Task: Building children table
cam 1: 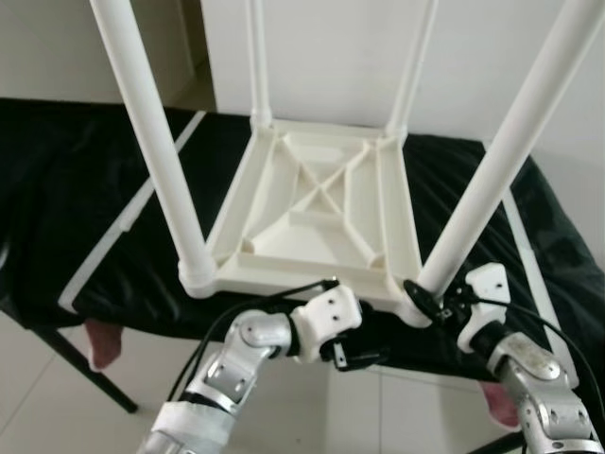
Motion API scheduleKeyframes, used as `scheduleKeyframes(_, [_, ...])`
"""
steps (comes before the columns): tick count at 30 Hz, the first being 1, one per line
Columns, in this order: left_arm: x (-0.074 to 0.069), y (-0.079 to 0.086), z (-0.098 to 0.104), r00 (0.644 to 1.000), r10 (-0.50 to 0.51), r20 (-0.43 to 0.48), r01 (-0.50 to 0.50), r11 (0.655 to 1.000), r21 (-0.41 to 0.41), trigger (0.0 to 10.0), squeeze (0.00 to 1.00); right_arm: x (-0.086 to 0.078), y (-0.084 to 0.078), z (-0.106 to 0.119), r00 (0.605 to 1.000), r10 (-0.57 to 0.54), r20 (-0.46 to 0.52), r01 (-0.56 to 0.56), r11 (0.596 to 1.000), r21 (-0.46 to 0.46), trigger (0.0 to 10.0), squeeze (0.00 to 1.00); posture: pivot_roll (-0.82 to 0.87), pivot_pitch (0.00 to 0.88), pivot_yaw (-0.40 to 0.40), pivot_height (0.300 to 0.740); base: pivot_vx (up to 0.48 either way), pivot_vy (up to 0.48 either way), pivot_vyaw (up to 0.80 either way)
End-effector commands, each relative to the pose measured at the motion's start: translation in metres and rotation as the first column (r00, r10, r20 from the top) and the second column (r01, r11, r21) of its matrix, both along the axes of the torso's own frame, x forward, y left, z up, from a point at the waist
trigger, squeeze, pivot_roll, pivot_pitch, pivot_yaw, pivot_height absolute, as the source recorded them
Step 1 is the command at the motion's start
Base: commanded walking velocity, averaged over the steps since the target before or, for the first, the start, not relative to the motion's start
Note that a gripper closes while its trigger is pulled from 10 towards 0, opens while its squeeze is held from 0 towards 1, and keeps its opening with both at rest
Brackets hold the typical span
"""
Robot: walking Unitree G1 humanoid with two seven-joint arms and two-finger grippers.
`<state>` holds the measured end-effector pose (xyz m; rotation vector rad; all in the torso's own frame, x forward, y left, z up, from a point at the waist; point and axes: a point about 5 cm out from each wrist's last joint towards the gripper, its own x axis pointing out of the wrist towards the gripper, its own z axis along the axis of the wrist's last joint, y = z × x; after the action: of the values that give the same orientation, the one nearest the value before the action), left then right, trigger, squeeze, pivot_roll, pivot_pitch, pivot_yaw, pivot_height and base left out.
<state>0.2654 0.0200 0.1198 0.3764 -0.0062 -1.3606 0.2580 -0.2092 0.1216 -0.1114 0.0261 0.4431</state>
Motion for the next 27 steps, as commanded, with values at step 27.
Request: scheduleKeyframes(27, [-0.002,-0.001,-0.002,0.999,0.046,0.02,-0.046,0.999,0.0,10.0,0.0,-0.007,0.048,-0.018,0.797,-0.596,-0.095,0.601,0.77,0.213,10.0,0.0,-0.03,0.02,-0.01,0.74,0.0,0.0,0.0])
